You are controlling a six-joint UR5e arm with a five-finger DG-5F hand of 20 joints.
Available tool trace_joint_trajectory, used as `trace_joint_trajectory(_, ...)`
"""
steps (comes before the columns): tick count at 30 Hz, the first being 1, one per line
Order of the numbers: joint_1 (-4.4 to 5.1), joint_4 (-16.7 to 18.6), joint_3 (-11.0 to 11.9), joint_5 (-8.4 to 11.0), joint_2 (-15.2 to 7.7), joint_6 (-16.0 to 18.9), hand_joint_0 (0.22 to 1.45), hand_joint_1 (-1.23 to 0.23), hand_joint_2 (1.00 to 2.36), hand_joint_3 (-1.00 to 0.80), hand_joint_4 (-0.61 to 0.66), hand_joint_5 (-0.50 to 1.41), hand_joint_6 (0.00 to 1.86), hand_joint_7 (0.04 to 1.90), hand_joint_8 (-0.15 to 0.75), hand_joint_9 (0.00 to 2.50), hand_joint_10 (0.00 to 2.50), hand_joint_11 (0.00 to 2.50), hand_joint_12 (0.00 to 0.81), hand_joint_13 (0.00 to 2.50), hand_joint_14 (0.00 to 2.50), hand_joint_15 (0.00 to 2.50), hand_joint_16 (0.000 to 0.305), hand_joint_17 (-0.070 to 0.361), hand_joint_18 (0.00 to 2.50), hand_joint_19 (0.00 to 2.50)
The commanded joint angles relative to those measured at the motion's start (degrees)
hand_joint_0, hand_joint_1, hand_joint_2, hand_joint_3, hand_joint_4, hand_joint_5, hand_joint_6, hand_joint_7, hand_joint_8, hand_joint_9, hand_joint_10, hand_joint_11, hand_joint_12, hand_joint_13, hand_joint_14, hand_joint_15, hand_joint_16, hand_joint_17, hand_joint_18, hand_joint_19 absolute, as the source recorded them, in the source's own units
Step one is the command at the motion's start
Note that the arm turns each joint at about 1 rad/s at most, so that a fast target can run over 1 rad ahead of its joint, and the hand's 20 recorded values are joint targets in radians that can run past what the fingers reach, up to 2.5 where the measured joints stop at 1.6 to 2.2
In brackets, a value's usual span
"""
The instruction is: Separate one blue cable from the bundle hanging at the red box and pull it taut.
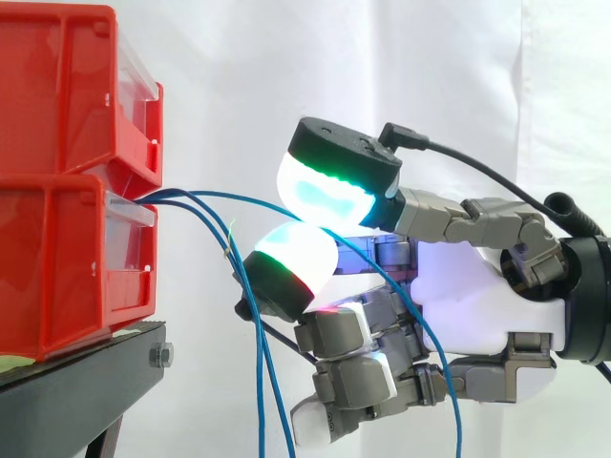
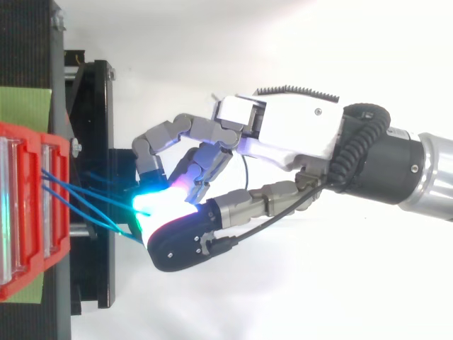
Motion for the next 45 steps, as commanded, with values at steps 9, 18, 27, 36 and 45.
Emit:
trace_joint_trajectory(9,0.39,0.56,-0.37,0.23,0.0,-0.12,0.59,-0.72,1.03,-0.02,-0.01,-0.16,0.88,1.54,0.238,1.12,0.03,1.26,0.322,1.12,0.03,1.25,0.042,0.095,0.65,0.6)
trace_joint_trajectory(18,0.39,0.04,-0.37,0.23,0.0,-0.12,0.59,-0.71,1.03,-0.02,-0.01,-0.16,0.88,1.53,0.239,1.12,0.03,1.26,0.318,1.12,0.03,1.25,0.042,0.095,0.65,0.61)
trace_joint_trajectory(27,0.48,0.04,-0.46,0.23,0.0,-0.12,0.59,-0.71,1.03,-0.02,0.0,-0.16,0.88,1.53,0.239,1.13,0.03,1.27,0.323,1.12,0.03,1.25,0.043,0.096,0.65,0.6)
trace_joint_trajectory(36,0.48,0.12,-0.46,0.23,0.0,-0.12,0.59,-0.71,1.03,-0.02,-0.01,-0.16,0.88,1.53,0.238,1.13,0.03,1.26,0.319,1.13,0.03,1.25,0.043,0.096,0.65,0.59)
trace_joint_trajectory(45,0.39,0.04,-0.55,0.23,0.0,-0.12,0.59,-0.71,1.03,-0.02,-0.01,-0.16,0.88,1.52,0.239,1.13,0.03,1.26,0.316,1.13,0.03,1.26,0.043,0.097,0.65,0.6)
